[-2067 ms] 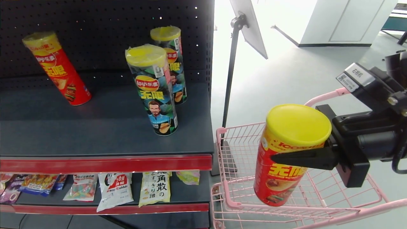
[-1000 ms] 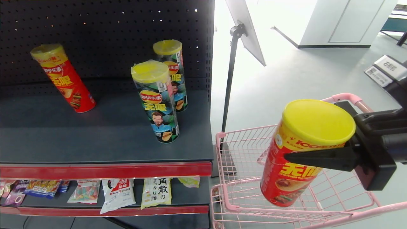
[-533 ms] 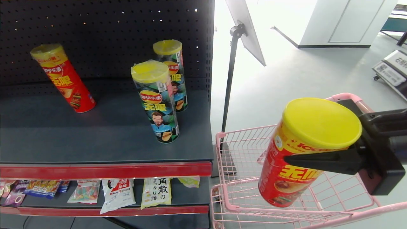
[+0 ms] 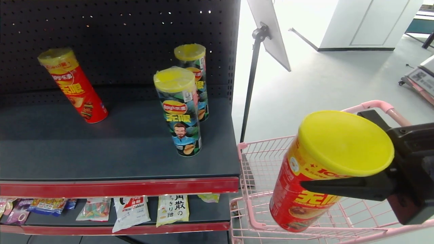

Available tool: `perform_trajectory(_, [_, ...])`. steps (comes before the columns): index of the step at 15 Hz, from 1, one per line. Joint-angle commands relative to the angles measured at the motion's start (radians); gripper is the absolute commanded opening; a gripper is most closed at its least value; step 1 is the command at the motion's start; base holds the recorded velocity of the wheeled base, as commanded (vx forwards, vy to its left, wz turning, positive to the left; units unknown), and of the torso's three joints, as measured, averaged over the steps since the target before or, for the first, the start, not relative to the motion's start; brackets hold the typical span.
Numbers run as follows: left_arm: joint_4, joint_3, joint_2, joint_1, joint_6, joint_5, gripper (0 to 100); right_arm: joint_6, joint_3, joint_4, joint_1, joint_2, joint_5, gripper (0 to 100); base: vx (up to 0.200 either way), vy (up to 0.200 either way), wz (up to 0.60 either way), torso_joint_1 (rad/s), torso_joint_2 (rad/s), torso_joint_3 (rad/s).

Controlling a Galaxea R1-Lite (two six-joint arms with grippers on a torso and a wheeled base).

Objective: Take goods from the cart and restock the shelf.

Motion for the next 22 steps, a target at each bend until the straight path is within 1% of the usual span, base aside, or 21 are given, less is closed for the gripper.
perform_trajectory(1, [0.000,0.000,0.001,0.001,0.000,0.000,100,0.001,0.002,-0.001,0.018,0.003,-0.001,0,0.000,0.200,0.00,-0.007,0.00,0.002])
perform_trajectory(4, [0.000,-0.002,0.001,0.001,0.000,0.000,100,0.001,0.004,-0.001,0.023,0.005,-0.002,0,0.000,0.200,0.00,-0.001,0.01,0.007])
perform_trajectory(12, [0.000,0.000,0.001,0.001,0.001,0.000,100,0.010,0.004,-0.001,0.078,-0.014,-0.028,0,0.000,0.200,0.00,0.002,0.00,0.002])
perform_trajectory(14, [0.000,0.000,0.001,0.001,0.001,0.000,100,0.011,0.007,0.001,0.083,-0.020,-0.044,0,0.000,0.200,0.00,0.002,0.00,0.005])
perform_trajectory(22, [0.000,0.000,0.001,0.001,0.001,0.000,100,0.011,0.021,0.001,0.095,-0.033,-0.045,0,0.000,0.200,0.00,0.003,0.00,0.004])
